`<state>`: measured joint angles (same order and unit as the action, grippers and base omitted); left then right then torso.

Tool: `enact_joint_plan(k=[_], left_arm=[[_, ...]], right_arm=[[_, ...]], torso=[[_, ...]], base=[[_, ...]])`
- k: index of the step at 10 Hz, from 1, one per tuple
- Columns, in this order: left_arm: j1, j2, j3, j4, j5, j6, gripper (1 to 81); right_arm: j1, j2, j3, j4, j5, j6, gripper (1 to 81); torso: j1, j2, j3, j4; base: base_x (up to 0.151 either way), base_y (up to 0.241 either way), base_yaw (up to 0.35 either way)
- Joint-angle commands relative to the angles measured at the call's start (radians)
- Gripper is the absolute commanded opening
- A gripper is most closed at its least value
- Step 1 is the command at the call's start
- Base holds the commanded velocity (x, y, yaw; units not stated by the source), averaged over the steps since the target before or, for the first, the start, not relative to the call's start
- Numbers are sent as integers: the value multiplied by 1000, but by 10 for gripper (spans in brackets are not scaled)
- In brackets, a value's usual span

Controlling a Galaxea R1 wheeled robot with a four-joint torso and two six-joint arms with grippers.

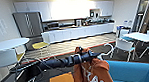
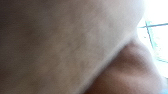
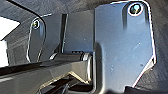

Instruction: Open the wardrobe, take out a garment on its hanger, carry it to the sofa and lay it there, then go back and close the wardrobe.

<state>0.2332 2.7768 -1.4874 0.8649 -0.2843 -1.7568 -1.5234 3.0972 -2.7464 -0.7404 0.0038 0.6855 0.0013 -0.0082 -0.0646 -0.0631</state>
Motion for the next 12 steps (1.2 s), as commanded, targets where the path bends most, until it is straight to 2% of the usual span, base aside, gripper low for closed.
enact_joint_plan(k=[1,6,7,12], left_arm=[[-197,11,22,17,-55,13,10],[-191,20,19,20,-42,13,10],[-191,23,16,22,-41,13,10],[-191,49,-8,28,-41,13,10]], right_arm=[[45,8,10,6,-41,-1,811],[48,8,10,4,-41,-1,811],[48,7,10,4,-41,-1,811],[47,7,8,4,-41,-1,811]], torso=[[0,0,0,0],[0,0,0,0],[0,0,-77,0],[0,0,-191,0]], base=[[0,0,-254],[0,0,-254],[0,0,-254],[0,0,-254]])
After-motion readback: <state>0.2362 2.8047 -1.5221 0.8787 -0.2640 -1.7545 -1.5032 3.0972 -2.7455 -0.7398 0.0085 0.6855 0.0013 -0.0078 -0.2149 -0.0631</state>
